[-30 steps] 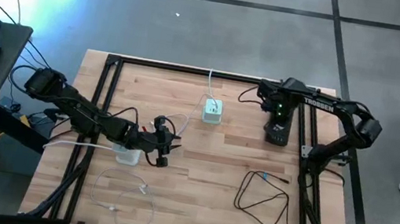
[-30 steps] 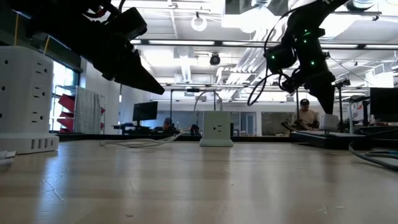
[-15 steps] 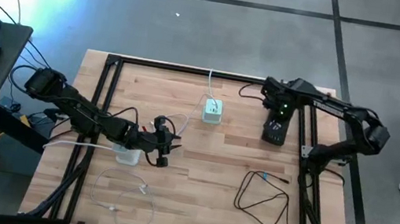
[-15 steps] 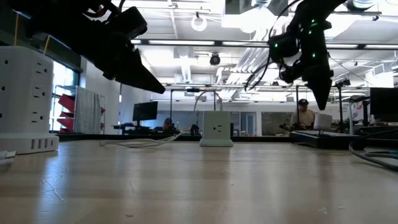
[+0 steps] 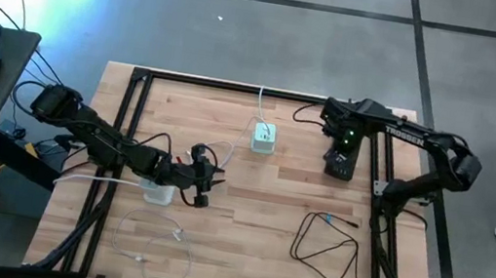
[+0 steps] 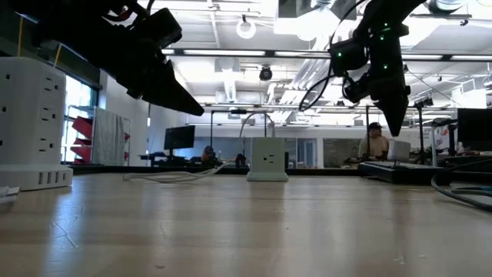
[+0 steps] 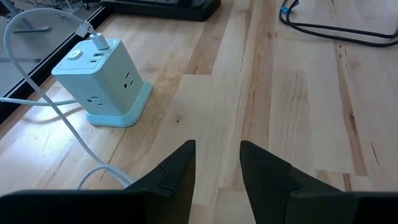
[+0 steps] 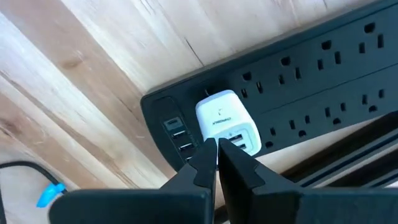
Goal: Insert USB
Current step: Insert the white charger adapter into the black outlet extension
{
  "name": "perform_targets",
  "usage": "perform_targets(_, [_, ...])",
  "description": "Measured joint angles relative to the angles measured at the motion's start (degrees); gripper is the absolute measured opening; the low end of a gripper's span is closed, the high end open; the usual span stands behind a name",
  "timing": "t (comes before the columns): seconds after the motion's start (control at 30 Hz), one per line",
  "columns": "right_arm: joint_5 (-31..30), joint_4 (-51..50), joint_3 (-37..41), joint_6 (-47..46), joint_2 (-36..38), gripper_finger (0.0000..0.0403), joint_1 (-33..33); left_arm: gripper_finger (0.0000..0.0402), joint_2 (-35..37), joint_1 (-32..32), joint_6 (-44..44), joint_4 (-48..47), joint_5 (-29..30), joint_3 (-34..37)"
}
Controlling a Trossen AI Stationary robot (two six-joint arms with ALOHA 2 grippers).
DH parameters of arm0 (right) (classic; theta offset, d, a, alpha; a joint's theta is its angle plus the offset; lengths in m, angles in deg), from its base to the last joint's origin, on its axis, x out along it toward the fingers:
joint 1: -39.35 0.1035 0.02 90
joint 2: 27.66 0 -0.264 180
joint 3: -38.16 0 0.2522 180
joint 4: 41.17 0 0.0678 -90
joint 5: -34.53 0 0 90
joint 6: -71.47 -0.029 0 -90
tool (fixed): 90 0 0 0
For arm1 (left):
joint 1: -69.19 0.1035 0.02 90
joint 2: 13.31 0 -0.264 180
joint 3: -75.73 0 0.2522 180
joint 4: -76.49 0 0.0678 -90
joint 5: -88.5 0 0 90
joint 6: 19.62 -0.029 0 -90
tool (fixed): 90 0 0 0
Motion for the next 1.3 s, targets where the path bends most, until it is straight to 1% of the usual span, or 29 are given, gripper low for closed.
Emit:
perform_targets(0.3, [-0.4,3.4,-0.1,0.9,-1.5,0.0,0.1,0.0103,0.0,0.0,0.0,0.0,-0.4,0.0])
perform_targets(0.7, [-0.6,2.6,-0.1,1.4,-1.5,0.0,0.3,0.0103,0.0,0.0,0.0,-0.1,-0.5,0.0])
perform_targets(0.9, [-0.7,3.1,-0.1,1.6,1.1,0.0,0.8,0.0103,0.0,0.0,0.0,-0.1,-0.5,0.0])
perform_targets(1.0, [-0.5,2.1,-0.2,1.2,2.9,0.0,0.0,0.0103,0.0,0.0,0.0,-0.1,-0.4,0.0])
perform_targets(1.1, [-0.7,0.5,-0.2,0.2,3.1,0.0,-0.9,0.0103,0.0,0.0,0.0,-0.1,-0.4,0.0])
perform_targets(1.3, [0.8,3.3,3.9,-0.2,2.9,0.0,-0.6,0.0103,0.0,0.0,0.0,0.0,-0.4,0.0])
